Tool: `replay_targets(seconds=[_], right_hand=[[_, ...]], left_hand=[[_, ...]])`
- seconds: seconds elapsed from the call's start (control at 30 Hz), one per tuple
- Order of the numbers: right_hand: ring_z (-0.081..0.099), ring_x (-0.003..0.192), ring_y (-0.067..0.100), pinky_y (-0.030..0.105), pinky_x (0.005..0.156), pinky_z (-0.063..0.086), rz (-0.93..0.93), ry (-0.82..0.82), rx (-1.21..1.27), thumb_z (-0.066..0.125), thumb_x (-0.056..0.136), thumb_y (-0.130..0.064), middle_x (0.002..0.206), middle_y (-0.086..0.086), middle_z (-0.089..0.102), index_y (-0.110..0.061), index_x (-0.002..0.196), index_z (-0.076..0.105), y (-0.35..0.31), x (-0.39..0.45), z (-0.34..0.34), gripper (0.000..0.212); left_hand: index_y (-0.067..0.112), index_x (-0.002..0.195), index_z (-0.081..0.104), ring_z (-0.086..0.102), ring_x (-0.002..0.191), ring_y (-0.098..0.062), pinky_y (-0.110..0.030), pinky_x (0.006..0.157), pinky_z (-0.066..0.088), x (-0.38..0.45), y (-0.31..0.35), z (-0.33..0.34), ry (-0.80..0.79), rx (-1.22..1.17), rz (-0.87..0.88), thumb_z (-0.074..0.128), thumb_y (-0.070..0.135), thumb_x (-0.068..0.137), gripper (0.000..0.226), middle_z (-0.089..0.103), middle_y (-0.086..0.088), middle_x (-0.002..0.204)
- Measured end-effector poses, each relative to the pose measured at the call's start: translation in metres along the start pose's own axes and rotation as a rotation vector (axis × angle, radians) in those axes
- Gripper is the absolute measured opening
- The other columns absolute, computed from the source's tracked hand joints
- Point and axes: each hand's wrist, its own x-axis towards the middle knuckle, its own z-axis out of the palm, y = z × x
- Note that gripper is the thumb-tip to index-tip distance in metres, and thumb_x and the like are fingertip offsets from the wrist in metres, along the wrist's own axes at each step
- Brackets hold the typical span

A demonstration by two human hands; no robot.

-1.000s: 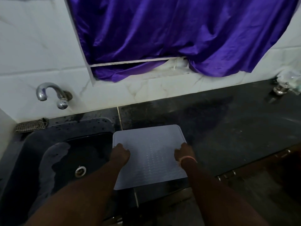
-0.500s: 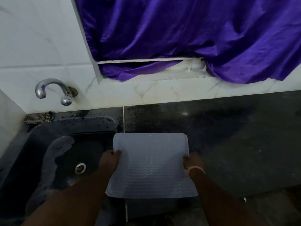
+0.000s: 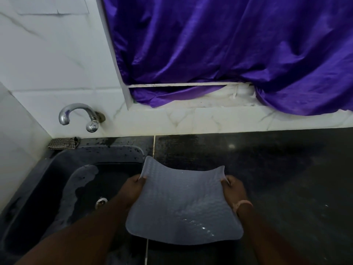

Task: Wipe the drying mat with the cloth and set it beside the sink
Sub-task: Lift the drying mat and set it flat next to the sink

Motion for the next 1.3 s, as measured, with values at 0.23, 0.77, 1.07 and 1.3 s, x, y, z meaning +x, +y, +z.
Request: replay_targets(seconds=[0.23,0.77,1.07,1.3], right_hand=[[0.060,0.073,0.011,0.022,0.058,0.044,-0.138,0.067,0.018,0.052,0.100,-0.028,0.083,0.003,0.065,-0.011,0.096,0.065,-0.049,0.040,-0.041,0.021],[0.060,0.087,0.024,0.028,0.078,0.042,-0.113,0.005,-0.121,0.054,0.099,-0.031,0.093,0.009,0.064,-0.010,0.100,0.065,-0.065,0.171,-0.057,0.023],[0.058,0.074,0.021,0.023,0.059,0.038,-0.107,-0.016,-0.163,0.053,0.099,-0.035,0.079,0.005,0.061,-0.009,0.093,0.065,-0.048,0.232,-0.050,0.029],[0.059,0.076,0.019,0.025,0.061,0.044,-0.058,-0.049,-0.106,0.052,0.100,-0.031,0.084,0.007,0.064,-0.010,0.094,0.065,-0.037,0.251,-0.047,0.026]], left_hand=[[0.019,0.109,0.069,0.072,0.092,-0.029,-0.052,0.087,0.058,0.019,0.045,-0.003,0.058,-0.115,0.076,0.055,0.054,0.095,0.040,0.073,-0.008,0.104],[0.014,0.114,0.070,0.072,0.086,-0.019,-0.030,0.070,0.055,0.094,0.080,0.036,0.136,0.078,0.136,0.051,0.046,0.099,0.040,0.074,-0.003,0.098],[0.020,0.111,0.071,0.072,0.090,-0.020,-0.043,0.083,0.059,0.153,0.085,0.048,0.174,0.091,0.097,0.054,0.049,0.097,0.037,0.075,-0.003,0.099],[0.016,0.102,0.074,0.071,0.084,-0.017,-0.042,0.082,0.058,0.172,0.084,0.055,0.188,0.122,0.097,0.056,0.042,0.098,0.032,0.075,-0.006,0.093]])
